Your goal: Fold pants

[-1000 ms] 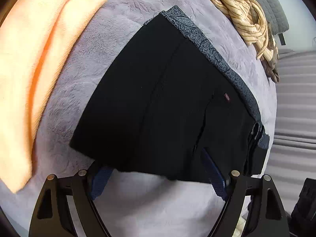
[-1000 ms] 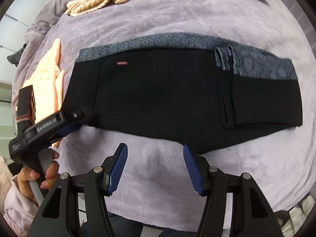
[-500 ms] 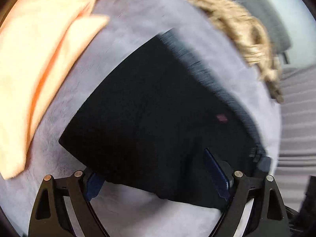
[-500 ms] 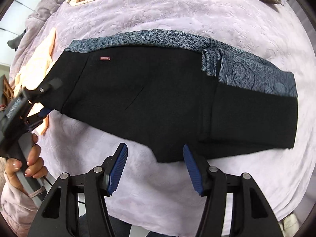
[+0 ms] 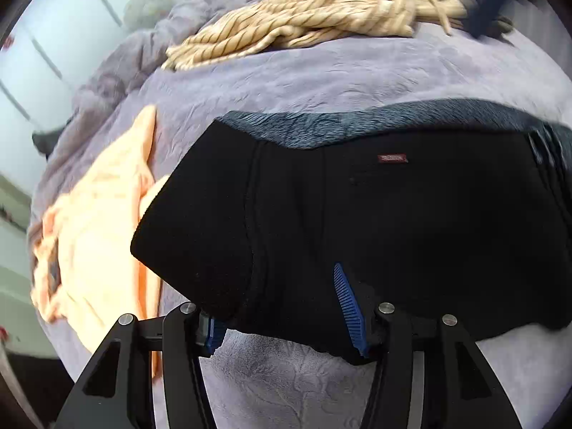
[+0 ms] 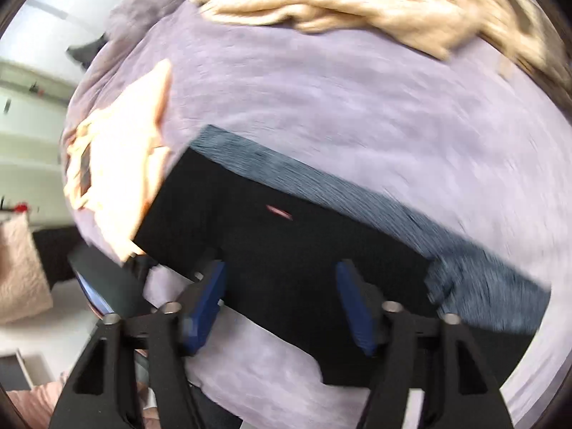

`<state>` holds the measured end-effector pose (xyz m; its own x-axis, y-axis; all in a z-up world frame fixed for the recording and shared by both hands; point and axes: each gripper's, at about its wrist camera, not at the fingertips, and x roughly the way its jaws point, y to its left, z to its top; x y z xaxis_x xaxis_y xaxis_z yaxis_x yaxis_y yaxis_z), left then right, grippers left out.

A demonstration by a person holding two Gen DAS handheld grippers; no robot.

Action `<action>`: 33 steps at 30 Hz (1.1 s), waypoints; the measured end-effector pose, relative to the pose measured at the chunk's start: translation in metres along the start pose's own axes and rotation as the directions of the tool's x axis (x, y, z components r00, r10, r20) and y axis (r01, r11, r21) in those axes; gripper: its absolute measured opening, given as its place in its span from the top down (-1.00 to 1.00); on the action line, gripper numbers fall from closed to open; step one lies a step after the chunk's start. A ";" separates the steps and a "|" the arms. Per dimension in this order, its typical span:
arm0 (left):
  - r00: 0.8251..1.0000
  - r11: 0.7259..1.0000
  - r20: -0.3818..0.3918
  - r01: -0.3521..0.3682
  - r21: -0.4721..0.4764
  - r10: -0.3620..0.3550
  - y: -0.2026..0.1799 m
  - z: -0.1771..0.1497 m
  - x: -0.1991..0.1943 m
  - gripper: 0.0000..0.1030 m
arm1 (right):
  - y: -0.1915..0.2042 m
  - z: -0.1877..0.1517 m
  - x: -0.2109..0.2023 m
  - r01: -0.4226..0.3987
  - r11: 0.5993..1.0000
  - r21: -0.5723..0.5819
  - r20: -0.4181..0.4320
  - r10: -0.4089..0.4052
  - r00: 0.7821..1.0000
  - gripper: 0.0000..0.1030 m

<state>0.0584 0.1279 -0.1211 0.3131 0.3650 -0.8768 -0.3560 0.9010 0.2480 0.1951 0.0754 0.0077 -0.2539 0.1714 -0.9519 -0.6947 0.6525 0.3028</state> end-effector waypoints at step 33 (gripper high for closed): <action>0.931 0.967 0.304 0.137 0.214 -0.200 -0.080 0.026 -0.140 -0.07 | -0.020 -0.003 -0.010 -0.281 0.959 0.035 0.029 0.280 0.960 0.69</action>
<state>0.0654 0.0105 -0.0073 0.6304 0.2313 -0.7410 -0.1124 0.9717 0.2077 0.2096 0.0585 0.0110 -0.4185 0.3688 -0.8300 -0.5714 0.6035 0.5562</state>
